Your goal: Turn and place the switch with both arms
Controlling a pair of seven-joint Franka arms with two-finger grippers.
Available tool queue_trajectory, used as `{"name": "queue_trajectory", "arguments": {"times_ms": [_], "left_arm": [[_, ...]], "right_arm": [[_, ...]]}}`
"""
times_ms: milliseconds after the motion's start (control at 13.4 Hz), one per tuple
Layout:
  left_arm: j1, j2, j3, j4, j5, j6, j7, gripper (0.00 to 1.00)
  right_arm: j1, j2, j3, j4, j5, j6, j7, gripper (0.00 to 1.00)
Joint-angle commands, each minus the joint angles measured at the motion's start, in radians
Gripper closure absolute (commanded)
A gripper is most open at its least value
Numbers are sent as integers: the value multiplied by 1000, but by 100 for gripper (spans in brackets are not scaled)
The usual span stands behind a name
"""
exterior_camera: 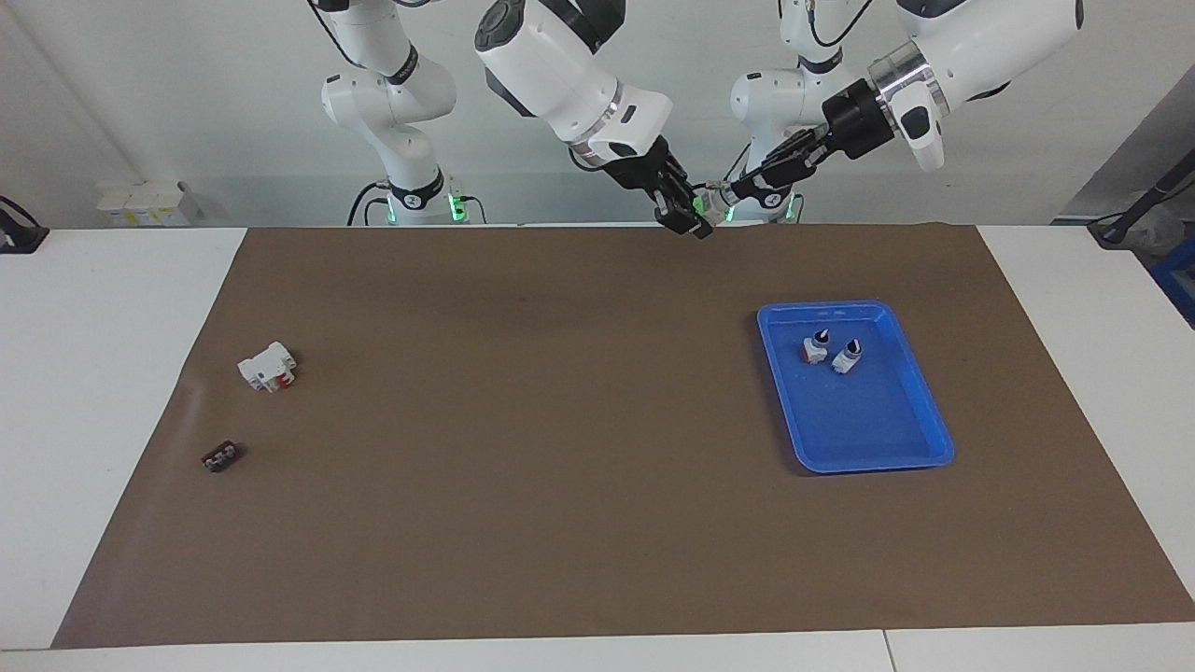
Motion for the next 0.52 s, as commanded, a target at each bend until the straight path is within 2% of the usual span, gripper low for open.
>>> {"name": "queue_trajectory", "arguments": {"times_ms": [0,449], "left_arm": [[4,-4,-18,21,-14,38,-114,100],[5,0,-16,19,-13,41,-151,100]], "right_arm": [[8,16,12,1,12,28,20,100],[9,16,12,1,12,29,20,100]]}}
